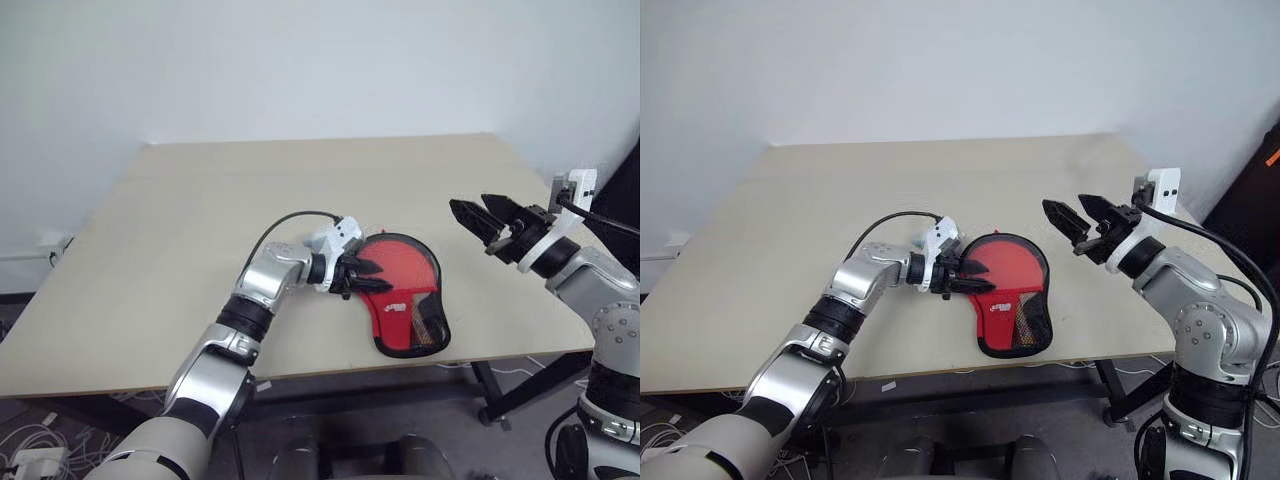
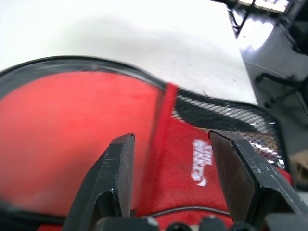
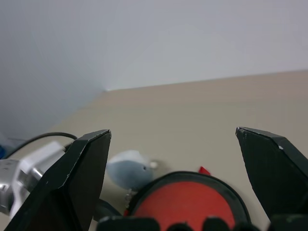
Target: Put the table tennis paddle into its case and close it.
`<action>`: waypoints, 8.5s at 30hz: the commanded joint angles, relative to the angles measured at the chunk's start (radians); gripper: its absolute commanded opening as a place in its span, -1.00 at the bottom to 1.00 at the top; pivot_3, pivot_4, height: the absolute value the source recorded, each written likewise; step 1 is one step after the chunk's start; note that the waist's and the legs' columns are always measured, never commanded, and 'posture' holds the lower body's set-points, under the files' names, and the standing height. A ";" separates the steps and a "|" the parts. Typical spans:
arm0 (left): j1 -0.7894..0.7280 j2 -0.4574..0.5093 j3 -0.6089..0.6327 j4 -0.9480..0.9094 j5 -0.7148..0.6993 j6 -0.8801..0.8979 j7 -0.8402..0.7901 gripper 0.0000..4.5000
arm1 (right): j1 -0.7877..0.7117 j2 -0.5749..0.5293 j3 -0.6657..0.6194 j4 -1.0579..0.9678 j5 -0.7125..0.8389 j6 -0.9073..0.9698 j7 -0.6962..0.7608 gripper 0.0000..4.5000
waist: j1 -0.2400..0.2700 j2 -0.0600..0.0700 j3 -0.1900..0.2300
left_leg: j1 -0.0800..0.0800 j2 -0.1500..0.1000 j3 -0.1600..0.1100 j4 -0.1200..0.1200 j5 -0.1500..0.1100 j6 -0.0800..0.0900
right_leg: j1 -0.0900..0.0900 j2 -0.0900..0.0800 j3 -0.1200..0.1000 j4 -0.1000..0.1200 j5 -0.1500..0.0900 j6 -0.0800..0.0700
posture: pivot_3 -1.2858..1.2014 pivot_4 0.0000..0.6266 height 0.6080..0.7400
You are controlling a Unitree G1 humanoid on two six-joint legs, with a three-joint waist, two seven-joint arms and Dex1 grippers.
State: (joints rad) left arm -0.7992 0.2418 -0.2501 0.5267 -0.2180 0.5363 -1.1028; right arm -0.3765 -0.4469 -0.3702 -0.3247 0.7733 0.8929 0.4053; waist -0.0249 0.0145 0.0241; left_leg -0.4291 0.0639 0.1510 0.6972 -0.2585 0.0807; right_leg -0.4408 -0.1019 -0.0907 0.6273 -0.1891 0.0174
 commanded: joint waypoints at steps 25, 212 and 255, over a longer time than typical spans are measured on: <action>0.016 -0.117 0.303 -0.167 -0.245 0.795 0.470 0.14 | -0.013 0.047 0.030 0.073 -0.012 -0.058 -0.119 1.00 | 0.003 0.000 0.000 | 0.000 0.000 -0.001 0.002 0.000 0.000 | 0.001 0.000 0.000 0.001 -0.002 0.004 | 0.03 -1.00 0.75; -0.337 0.002 0.136 0.550 0.075 0.159 0.263 0.84 | 0.043 0.133 0.620 0.321 -0.596 -0.043 0.012 -0.57 | -0.001 -0.006 -0.003 | 0.001 0.000 0.001 0.000 0.002 -0.005 | 0.002 0.000 -0.003 0.001 -0.002 0.003 | 0.03 -1.00 0.75; -0.571 -0.209 0.299 0.822 0.222 -0.241 0.705 -0.44 | 0.139 0.105 0.709 0.175 -0.625 0.057 0.066 -0.57 | 0.003 -0.015 -0.009 | 0.001 0.000 -0.001 0.000 0.000 -0.004 | 0.001 0.000 -0.004 0.001 -0.002 0.002 | 0.03 -1.00 0.75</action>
State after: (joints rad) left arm -1.3087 0.0423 0.0334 1.3721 -0.0005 0.3329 -0.4203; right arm -0.2931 -0.3265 0.2816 -0.1946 0.1523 0.8693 0.4562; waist -0.0223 -0.0003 0.0149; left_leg -0.4284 0.0642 0.1499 0.6977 -0.2586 0.0767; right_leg -0.4393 -0.1020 -0.0945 0.6286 -0.1908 0.0197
